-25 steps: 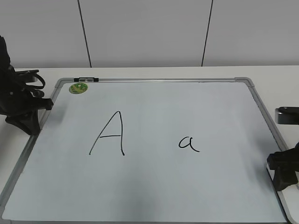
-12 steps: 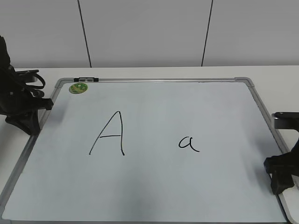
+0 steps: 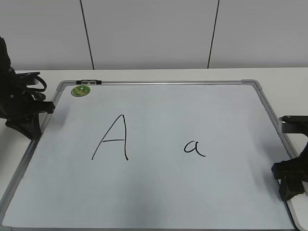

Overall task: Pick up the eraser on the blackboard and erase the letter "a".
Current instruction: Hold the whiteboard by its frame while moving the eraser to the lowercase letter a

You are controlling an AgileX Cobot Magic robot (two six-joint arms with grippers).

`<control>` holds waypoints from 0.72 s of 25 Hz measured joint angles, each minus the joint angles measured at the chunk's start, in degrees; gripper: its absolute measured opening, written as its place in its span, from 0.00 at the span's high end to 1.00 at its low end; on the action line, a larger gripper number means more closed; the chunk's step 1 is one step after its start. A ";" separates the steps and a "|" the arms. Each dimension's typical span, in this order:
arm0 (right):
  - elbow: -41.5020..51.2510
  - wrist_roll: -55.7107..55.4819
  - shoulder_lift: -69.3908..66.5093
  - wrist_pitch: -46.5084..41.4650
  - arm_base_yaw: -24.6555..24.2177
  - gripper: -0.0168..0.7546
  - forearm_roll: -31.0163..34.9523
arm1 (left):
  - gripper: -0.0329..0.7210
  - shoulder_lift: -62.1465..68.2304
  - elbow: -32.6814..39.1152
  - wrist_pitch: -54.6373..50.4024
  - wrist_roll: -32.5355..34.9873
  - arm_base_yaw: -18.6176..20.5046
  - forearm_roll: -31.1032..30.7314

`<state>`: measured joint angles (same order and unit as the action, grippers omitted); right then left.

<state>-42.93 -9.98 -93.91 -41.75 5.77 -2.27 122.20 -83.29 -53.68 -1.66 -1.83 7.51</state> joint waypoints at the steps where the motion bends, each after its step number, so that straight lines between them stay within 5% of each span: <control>1: 0.00 0.00 0.00 0.00 0.00 0.31 0.00 | 0.88 0.00 0.00 0.00 0.00 0.00 0.00; 8: -9.12 0.60 -0.72 -10.59 0.78 0.31 0.93 | 0.88 0.00 0.00 0.00 0.00 0.00 0.17; 18: -32.98 1.15 -15.42 -24.15 11.12 0.31 -0.01 | 0.88 0.00 0.00 0.00 0.00 0.00 0.40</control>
<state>-75.91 -8.83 -109.33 -65.90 16.89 -2.28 122.20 -83.29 -53.68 -1.66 -1.83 7.91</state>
